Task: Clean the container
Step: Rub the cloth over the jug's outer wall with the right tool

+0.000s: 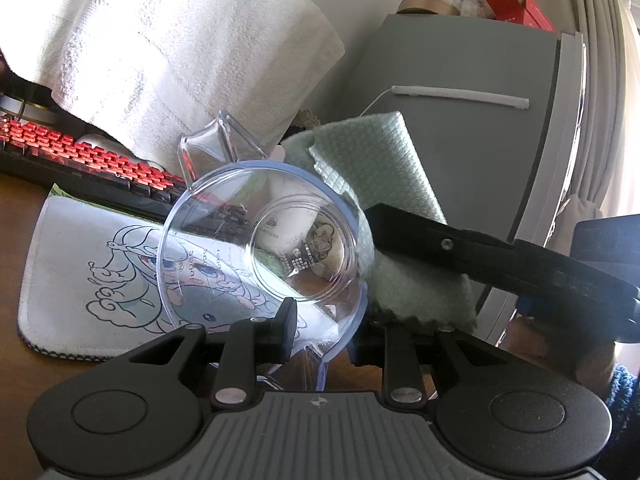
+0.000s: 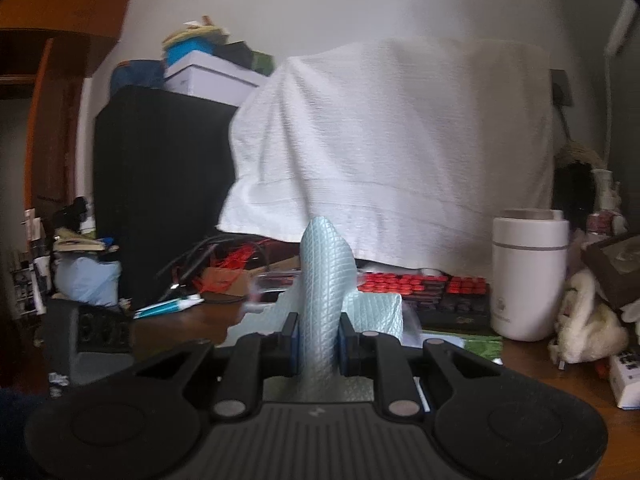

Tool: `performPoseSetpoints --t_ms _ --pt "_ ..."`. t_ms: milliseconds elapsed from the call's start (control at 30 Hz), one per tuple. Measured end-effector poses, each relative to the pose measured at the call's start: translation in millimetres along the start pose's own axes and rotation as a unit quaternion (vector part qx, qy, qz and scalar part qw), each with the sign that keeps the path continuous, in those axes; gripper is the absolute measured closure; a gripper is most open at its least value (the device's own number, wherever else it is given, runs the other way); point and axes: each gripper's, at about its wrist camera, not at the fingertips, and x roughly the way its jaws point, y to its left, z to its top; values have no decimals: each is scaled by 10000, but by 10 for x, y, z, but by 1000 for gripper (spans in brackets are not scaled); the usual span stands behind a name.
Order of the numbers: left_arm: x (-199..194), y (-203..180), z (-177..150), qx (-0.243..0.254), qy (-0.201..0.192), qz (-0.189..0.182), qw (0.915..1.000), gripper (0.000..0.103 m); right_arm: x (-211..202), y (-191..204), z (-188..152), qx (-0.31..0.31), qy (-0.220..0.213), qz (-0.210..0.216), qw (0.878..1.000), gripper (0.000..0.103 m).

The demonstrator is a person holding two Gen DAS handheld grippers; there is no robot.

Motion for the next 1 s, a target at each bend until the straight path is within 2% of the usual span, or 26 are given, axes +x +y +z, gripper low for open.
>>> performPoseSetpoints --t_ms 100,300,533,667,1000 --pt "0 -4 -2 11 8 1 10000 78 -4 -101 -10 133 14 -226 9997 86" --pt "2 -7 -2 63 20 14 10000 77 -26 -104 -43 205 69 -218 9995 86" --pt "-3 -2 4 4 7 11 10000 78 -72 143 -73 -104 89 285 9995 86" --pt "-5 -5 6 0 11 11 10000 78 -75 200 -57 -227 93 373 9990 86" --pt "-4 -2 8 -28 4 8 10000 78 -40 -7 -44 -5 114 80 9999 87"
